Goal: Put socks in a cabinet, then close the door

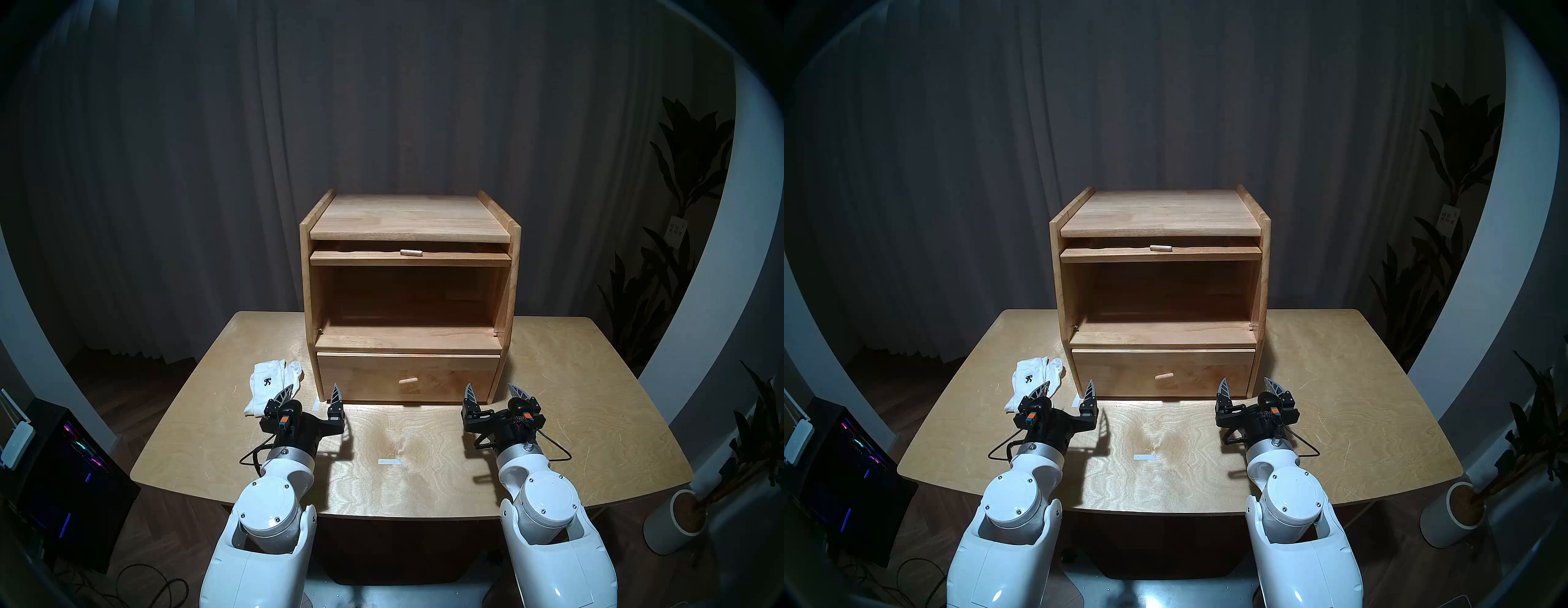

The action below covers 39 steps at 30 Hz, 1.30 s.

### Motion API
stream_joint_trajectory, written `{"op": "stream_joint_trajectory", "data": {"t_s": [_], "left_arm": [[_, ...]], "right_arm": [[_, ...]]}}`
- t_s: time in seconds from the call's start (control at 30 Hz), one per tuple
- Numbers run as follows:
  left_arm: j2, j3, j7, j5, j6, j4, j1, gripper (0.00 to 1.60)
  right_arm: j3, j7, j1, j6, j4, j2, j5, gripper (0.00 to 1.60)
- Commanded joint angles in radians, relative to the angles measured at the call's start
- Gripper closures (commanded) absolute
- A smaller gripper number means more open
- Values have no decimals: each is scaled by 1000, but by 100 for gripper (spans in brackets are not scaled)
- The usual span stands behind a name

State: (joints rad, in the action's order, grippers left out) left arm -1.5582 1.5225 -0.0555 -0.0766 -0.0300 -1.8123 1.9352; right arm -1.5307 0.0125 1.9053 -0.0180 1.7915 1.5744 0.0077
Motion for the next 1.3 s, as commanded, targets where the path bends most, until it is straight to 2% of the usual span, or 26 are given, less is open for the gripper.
{"op": "stream_joint_trajectory", "data": {"t_s": [0.0, 0.03, 0.13, 0.3, 0.37, 0.53, 0.67, 0.73, 0.77, 0.97, 1.1, 1.27], "left_arm": [[99, 24, -57, -174, 0, -94, 96, 0], [126, 24, -66, -224, -4, -93, 111, 0], [148, 33, -62, -313, 4, -84, 148, 0], [212, 41, -7, -450, 8, -101, 210, 0], [232, 69, 17, -493, 11, -128, 227, 0], [292, 172, 40, -599, 24, -186, 201, 0], [343, 214, 86, -693, 34, -215, 187, 0], [350, 220, 94, -705, 37, -216, 179, 0], [372, 241, 131, -751, 42, -228, 170, 0], [450, 263, 255, -831, 37, -262, 149, 0], [482, 267, 322, -864, 33, -280, 128, 0], [542, 237, 445, -891, 13, -294, 87, 0]], "right_arm": [[-1, 0, -4, -4, 17, 0, 0, 0], [-1, 0, -4, -4, 15, 0, 0, 0], [-1, 0, -6, -4, 12, 0, 0, 0], [0, 0, -8, -5, 8, 0, 0, 0], [0, 0, -8, -5, 7, 0, 0, 0], [0, 0, -10, -5, 2, 0, 0, 0], [0, 0, -11, -5, -1, 0, 0, 0], [0, 0, -11, -5, -1, 0, 0, 0], [0, 0, -12, -5, -2, 0, 0, 0], [0, -1, -13, -5, -6, 0, 0, 0], [0, -1, -14, -6, -7, 0, 0, 0], [0, -1, -16, -6, -9, 0, 0, 0]]}}
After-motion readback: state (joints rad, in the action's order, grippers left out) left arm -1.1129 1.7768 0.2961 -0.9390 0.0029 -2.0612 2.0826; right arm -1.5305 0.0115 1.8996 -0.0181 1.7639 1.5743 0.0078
